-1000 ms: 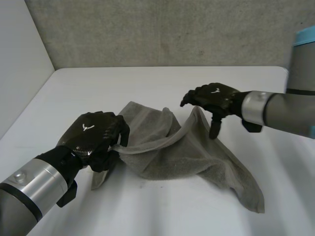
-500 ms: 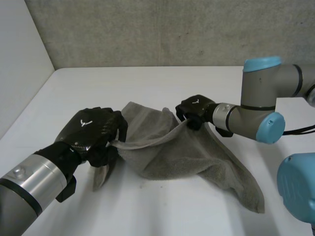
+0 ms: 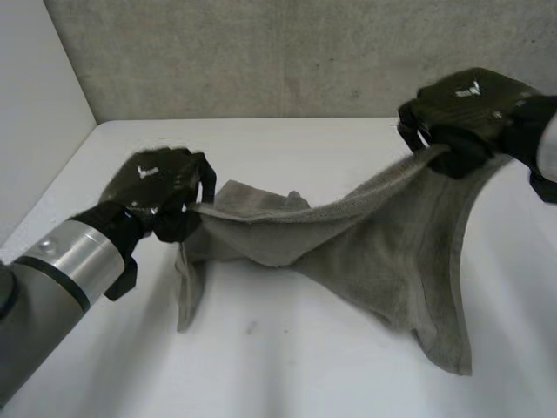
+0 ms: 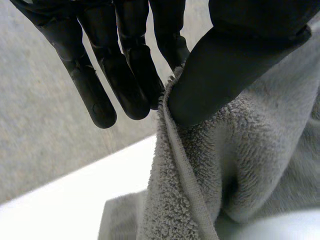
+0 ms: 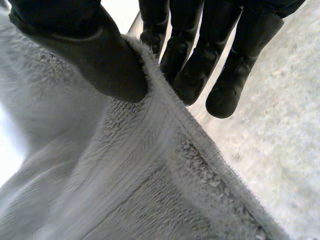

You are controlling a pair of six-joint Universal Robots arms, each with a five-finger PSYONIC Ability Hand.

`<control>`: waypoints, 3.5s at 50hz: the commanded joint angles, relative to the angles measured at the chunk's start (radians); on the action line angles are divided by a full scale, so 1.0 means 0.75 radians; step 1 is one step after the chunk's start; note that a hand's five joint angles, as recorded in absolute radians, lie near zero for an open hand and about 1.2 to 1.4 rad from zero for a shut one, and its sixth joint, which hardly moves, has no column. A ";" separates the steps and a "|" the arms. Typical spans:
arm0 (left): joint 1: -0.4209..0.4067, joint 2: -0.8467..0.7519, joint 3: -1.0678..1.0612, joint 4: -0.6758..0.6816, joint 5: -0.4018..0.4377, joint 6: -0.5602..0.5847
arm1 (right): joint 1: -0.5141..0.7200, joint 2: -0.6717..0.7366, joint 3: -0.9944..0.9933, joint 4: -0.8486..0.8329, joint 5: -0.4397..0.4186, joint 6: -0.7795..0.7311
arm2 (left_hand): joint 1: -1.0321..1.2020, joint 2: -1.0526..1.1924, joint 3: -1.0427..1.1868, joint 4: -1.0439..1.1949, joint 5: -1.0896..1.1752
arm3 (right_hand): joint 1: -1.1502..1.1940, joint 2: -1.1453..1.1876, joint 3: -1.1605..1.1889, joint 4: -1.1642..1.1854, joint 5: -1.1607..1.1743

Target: Fold the towel.

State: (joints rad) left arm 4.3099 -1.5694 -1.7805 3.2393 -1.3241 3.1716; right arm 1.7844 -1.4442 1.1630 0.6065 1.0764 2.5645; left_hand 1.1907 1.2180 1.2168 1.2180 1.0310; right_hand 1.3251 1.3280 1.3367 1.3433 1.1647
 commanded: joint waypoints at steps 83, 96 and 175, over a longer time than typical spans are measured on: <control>0.036 -0.564 -0.074 0.457 0.113 0.482 | -0.152 -0.267 0.816 -0.471 -0.071 0.039 | -0.673 -0.709 -0.707 -0.709 -0.692 | 0.095 0.091 0.079 0.071 0.076; 0.040 -0.617 -0.054 0.453 0.103 0.410 | -0.156 -0.314 0.765 -0.485 -0.091 0.148 | -0.720 -0.756 -0.754 -0.756 -0.739 | 0.095 0.091 0.079 0.071 0.076; 0.518 0.356 -0.217 -0.193 0.201 0.397 | -0.401 -0.398 0.505 0.111 -0.134 -0.226 | 0.274 0.238 0.239 0.238 0.254 | 0.095 0.091 0.079 0.071 0.076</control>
State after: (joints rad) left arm 4.6733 -1.4658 -1.8690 3.1878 -1.2853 3.4390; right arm 1.4890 -1.7423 1.4902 0.5563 0.9769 2.5570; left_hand 1.2093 1.2175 1.2161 1.2176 1.0357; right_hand 1.3259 1.3367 1.3367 1.3432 1.1800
